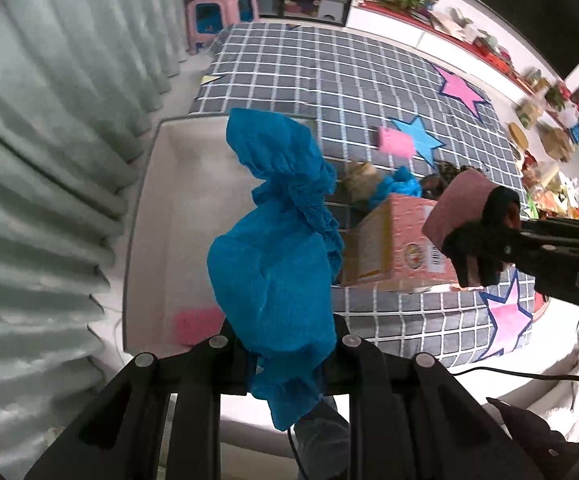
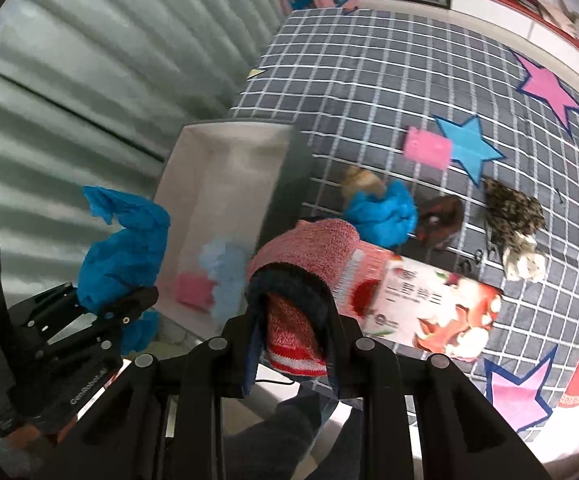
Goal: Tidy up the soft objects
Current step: 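Carry the blue tissue in the left tool while the right tool carries the sock over the box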
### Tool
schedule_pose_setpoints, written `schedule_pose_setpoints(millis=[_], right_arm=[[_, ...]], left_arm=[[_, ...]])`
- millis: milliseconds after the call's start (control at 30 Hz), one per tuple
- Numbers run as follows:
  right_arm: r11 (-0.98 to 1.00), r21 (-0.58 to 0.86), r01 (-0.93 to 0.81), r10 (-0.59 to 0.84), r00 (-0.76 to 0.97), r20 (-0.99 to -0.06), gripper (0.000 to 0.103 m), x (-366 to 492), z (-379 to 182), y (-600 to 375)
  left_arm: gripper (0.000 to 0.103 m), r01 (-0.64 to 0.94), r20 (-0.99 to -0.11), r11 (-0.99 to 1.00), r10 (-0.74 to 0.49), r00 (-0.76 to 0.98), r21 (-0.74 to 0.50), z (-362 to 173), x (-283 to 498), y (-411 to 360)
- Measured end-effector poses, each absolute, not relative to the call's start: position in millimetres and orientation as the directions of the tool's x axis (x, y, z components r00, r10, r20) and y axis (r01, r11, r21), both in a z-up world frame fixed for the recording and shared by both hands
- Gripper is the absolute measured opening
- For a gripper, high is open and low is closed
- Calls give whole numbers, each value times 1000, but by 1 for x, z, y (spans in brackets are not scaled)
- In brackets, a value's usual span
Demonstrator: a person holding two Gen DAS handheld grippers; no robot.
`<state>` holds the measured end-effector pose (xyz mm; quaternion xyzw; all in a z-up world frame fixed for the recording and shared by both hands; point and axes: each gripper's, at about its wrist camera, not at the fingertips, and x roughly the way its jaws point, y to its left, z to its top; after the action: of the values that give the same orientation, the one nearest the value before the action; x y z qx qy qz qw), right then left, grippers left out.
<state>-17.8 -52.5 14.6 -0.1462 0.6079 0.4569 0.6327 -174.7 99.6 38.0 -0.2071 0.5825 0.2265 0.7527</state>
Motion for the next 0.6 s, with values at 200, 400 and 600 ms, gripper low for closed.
schedule_pose_setpoints(millis=[200,400,600], right_arm=[[486,360,-796,379,-178,-908,28,-37,16,-24],[440,351,-826,361,-196,-912,28,-51,16,2],[403,347,-847,344,-211,-915,28,-60,13,21]], left_arm=[[23,-642,-972,765,108,209,-53,33,-195,120],[23,-687,-974,725,117,194,-50,26,-208,138],[23,-718,-977,694,122,177,-44,18,-217,152]])
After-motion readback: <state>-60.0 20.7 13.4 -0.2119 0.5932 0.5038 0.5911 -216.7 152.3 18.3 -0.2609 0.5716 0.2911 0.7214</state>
